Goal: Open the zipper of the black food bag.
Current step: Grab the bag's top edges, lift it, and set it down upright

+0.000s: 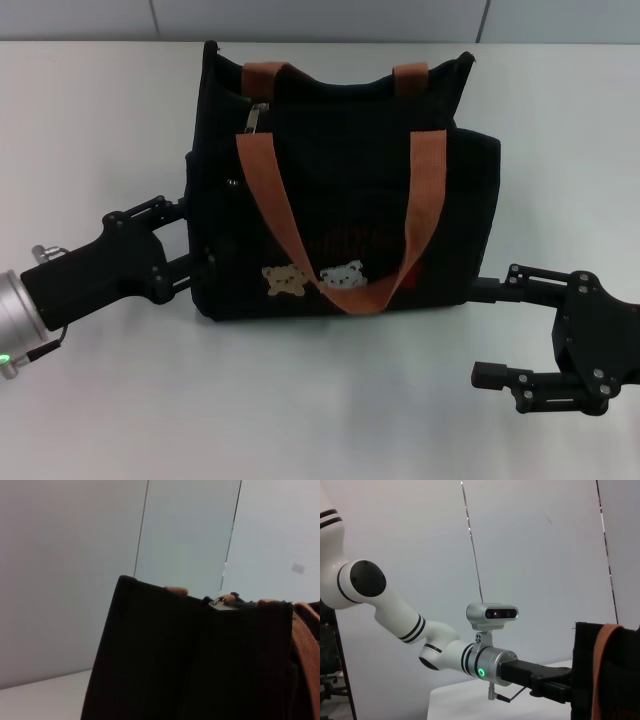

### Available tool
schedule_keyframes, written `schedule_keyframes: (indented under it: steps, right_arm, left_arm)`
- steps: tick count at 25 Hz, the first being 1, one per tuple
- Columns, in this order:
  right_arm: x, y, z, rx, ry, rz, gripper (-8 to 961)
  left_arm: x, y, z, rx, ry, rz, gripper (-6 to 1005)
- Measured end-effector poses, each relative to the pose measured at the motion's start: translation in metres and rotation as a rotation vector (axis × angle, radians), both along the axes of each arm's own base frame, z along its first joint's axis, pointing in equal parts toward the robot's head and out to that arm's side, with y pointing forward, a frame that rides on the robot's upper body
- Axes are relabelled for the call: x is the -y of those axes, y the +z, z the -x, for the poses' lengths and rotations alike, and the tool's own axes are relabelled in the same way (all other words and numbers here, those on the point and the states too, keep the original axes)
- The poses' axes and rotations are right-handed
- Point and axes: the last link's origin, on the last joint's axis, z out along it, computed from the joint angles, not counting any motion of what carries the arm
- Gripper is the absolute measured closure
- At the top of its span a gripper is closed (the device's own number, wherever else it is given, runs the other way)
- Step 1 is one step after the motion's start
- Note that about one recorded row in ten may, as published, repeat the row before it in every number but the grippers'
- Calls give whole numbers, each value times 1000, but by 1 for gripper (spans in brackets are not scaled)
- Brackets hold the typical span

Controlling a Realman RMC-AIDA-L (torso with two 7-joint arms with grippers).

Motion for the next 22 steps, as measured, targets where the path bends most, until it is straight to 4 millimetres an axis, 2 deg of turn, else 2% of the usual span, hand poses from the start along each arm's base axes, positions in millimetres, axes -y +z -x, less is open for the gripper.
schedule_keyframes:
  steps: [4,6,11,17,22]
  right_arm:
    - [1,0,-1,1,-6,0,170]
    - [1,0,-1,2,-8,-2,170]
    - [0,-1,-2,6,-11,-5,170]
    - [0,-2,-2,7,-13,-6,170]
    - [-1,-2,-1,7,-11,-7,170]
  left_arm:
    - [-5,-4,-1,-14,3,-8,188]
    - [-5,-4,-1,-13,0,-9,351]
    - [-5,-4,-2,-14,-9,-11,650]
    - [-4,-5,-3,-18,-18,-10,843]
    - [-4,-6,-3,-23,-27,-12,865]
